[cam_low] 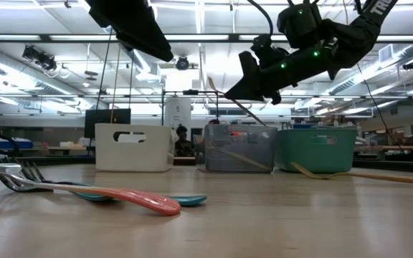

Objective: Sort silverware by color (type)
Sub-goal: Put the gold fork into the black bin, then put the orange fork into the white bin

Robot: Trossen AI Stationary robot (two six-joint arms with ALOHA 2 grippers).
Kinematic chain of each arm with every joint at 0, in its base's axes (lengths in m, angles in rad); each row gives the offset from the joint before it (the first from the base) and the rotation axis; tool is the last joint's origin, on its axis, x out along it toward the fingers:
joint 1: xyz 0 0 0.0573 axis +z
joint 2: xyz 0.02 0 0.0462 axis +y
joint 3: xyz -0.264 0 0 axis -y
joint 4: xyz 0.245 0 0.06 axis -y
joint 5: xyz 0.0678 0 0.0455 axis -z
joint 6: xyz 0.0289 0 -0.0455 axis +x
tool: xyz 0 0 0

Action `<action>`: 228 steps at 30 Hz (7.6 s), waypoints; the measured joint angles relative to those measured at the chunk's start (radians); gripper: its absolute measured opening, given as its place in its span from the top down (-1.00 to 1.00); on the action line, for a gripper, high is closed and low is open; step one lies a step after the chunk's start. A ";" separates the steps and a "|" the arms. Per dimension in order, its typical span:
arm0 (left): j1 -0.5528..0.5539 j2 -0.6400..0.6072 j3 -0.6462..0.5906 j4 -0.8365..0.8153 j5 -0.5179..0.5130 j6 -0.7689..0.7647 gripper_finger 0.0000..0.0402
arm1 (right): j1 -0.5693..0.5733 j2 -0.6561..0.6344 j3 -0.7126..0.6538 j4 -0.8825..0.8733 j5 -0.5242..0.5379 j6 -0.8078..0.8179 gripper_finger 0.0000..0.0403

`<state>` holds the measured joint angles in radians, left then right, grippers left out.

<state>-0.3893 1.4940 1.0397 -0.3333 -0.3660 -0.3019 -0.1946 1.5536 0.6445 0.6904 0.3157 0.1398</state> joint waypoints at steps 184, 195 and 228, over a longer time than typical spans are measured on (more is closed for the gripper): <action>-0.259 0.403 0.166 -0.146 0.123 -0.077 0.39 | 0.600 -0.165 0.041 -0.965 0.346 0.452 0.49; -0.264 0.456 0.168 -0.190 0.099 -0.069 0.39 | 0.600 -0.165 0.041 -0.953 0.346 0.443 0.49; -0.293 0.460 0.259 -0.455 0.123 0.102 0.87 | 0.600 -0.165 0.032 -0.938 0.346 0.442 0.49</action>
<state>-0.6827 1.9539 1.2986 -0.7885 -0.2429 -0.2001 0.4049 1.3884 0.6762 -0.2478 0.6613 0.5819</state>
